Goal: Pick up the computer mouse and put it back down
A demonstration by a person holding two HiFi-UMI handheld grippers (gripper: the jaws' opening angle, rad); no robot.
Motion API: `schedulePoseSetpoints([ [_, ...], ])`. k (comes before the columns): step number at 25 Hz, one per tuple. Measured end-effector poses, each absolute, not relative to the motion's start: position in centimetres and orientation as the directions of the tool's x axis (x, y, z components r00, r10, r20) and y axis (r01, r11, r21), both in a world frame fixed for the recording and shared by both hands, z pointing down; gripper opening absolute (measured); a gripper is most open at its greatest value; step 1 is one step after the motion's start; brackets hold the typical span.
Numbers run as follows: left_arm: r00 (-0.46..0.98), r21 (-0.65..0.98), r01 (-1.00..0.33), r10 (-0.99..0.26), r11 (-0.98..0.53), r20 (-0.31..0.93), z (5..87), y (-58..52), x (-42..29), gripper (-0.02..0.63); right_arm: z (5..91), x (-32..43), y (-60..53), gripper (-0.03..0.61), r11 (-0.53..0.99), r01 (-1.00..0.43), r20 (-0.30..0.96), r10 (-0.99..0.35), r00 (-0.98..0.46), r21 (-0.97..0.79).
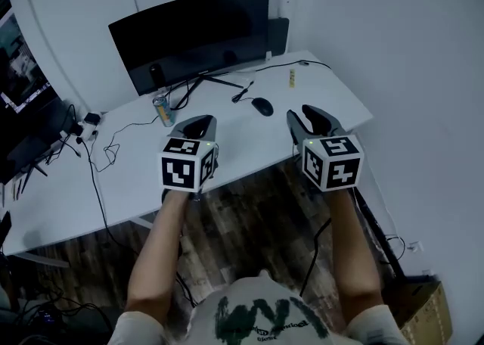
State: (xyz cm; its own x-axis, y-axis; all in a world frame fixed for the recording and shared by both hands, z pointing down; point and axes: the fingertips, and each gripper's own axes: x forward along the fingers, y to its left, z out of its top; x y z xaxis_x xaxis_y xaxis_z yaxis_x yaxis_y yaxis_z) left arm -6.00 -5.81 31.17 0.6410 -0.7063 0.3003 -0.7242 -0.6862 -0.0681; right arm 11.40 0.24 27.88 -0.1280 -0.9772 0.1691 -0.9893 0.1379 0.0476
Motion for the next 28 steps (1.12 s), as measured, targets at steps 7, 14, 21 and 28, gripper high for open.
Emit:
schedulePoseSetpoints([
  [7,0.604,-0.086,-0.748,-0.729,-0.658,0.322,31.7,-9.6,-2.5,0.003,28.6,15.1,-4.2,0.154,0.189,-0.982,0.172,-0.968,-0.183,0.021],
  [14,0.576,-0.092,-0.766,-0.743,-0.636,0.341,32.3,-11.8,-0.8,0.003,29.6,17.2,-6.9,0.161,0.220,-0.976,0.186,-0.958,-0.217,-0.003],
  [21,0.563,-0.082,-0.779,-0.750,-0.622,0.347,33.2,-12.7,-1.0,0.003,30.6,17.6,-8.2,0.166,0.232,-0.973,0.201,-0.953,-0.228,-0.007],
  [28,0.571,-0.065,-0.779,-0.748,-0.624,0.338,34.2,-16.0,-1.3,0.003,32.0,16.8,-11.3,0.183,0.236,-0.972,0.227,-0.946,-0.231,-0.006],
])
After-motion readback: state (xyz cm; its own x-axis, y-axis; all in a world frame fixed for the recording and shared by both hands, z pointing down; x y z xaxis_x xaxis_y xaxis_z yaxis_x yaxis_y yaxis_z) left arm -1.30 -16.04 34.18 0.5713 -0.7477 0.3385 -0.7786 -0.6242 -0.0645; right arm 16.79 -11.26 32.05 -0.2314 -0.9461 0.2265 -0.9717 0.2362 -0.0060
